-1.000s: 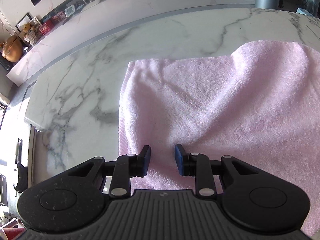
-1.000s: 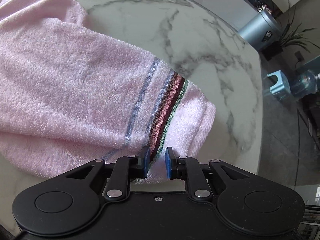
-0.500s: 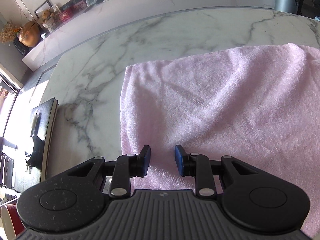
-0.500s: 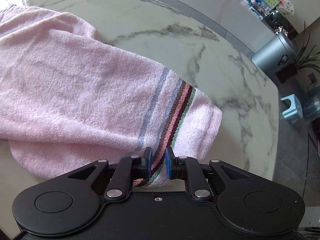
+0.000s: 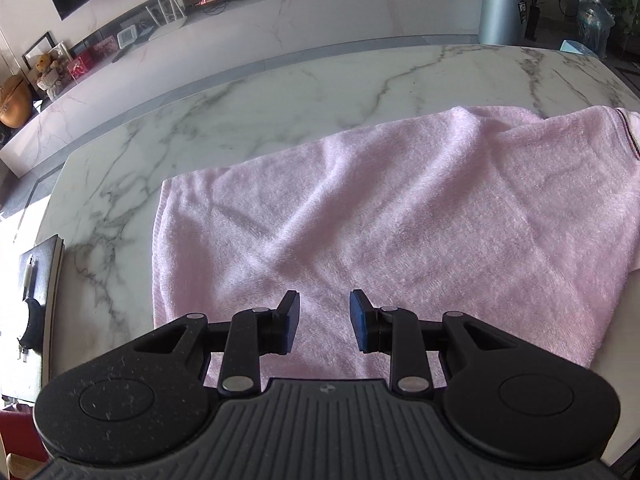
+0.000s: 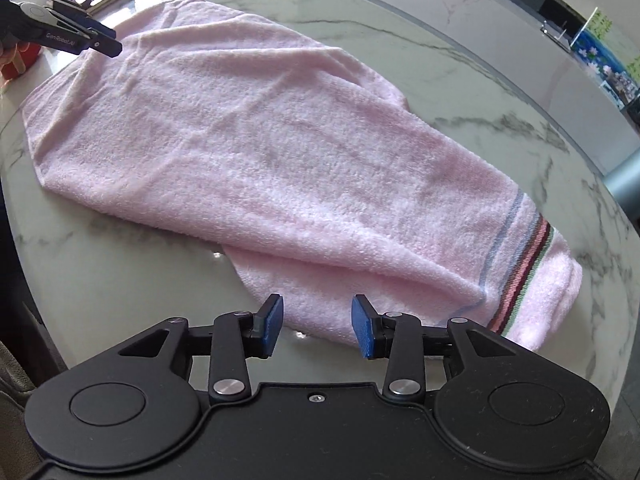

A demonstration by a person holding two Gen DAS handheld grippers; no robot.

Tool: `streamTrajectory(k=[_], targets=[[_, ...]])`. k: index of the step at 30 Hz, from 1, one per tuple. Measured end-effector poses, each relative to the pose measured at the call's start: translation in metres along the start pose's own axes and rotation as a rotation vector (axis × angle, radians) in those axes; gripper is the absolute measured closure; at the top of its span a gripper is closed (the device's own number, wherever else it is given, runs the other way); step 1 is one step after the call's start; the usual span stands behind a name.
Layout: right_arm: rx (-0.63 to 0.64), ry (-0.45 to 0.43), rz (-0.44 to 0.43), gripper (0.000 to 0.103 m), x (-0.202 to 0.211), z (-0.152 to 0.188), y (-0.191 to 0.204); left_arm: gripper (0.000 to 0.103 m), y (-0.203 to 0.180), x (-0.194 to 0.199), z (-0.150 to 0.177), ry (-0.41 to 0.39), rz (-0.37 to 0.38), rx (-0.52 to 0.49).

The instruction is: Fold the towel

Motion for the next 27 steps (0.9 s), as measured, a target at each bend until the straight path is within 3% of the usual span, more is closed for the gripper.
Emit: streamTrajectory(k=[11, 17, 27], targets=[[0.015, -0.003, -0.021, 0.064, -0.012, 0.002, 0.024, 0.077, -0.042, -0.012, 0.031, 0.049, 0.072, -0.015], [-0.004, 0.005, -0.014, 0.089, -0.014, 0.0, 0.023, 0.077, -0.05, -0.016, 0.038, 0.058, 0.066, -0.025], [0.04, 0.04, -0.005, 0.096, -0.011, 0.011, 0.021, 0.071, -0.041, -0.016, 0.036, 0.074, 0.059, -0.023]])
Point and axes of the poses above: each gripper's, at about its wrist camera, not at the fingertips, and x roughly against the way its jaws point, y to its left, z to its underside, the point moved 6 cm from there along -x, roughly the way its jaws point, and after that the axes turned 4 degrees about z, right-handed, at the moved point
